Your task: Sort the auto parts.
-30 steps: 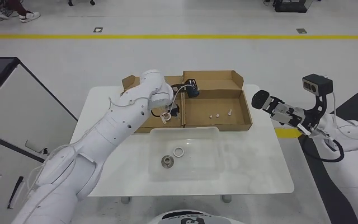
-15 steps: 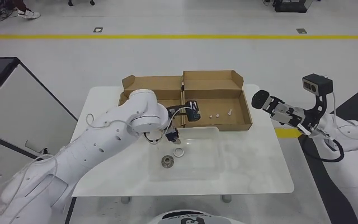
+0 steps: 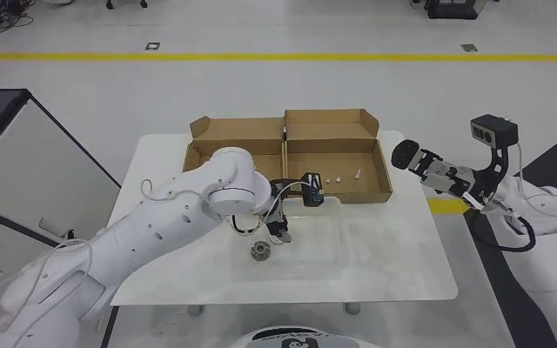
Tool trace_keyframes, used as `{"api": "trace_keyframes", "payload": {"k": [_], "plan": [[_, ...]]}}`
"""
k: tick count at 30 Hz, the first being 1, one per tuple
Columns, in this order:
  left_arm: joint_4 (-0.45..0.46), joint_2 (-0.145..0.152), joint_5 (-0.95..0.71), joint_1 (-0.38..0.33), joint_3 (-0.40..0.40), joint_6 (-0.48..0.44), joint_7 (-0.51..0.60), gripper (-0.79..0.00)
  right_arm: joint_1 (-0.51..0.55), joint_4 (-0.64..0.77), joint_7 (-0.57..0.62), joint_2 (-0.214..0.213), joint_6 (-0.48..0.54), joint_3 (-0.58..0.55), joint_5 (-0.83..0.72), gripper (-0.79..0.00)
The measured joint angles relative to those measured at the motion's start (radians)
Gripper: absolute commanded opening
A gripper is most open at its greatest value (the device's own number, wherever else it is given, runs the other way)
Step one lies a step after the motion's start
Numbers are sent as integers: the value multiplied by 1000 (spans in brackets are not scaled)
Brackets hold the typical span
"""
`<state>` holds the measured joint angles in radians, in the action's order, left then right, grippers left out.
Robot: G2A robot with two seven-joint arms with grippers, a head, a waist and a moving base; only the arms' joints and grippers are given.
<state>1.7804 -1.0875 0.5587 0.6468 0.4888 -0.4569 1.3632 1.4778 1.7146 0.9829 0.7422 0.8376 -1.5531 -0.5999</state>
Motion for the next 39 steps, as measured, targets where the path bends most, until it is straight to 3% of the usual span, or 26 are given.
{"api": "trace_keyframes", "payload": {"k": [5,7,9,11,24,39], "plan": [[-23,-6,-57,-55,-61,8,8,0,0,0,0,0,0,0,0,0],[-47,-12,-51,-74,-91,8,8,-262,0,0,0,0,0,0,0,0],[-70,-22,-52,-90,-113,0,0,-413,0,0,0,0,0,0,0,0],[-86,-30,-47,-101,-133,-5,-5,-446,0,0,0,0,0,0,0,0],[-206,-97,-31,-149,-255,-26,-26,-459,0,0,0,0,0,0,0,0],[-391,-178,8,-128,-319,-51,-50,-468,0,0,0,0,0,0,0,0]]}}
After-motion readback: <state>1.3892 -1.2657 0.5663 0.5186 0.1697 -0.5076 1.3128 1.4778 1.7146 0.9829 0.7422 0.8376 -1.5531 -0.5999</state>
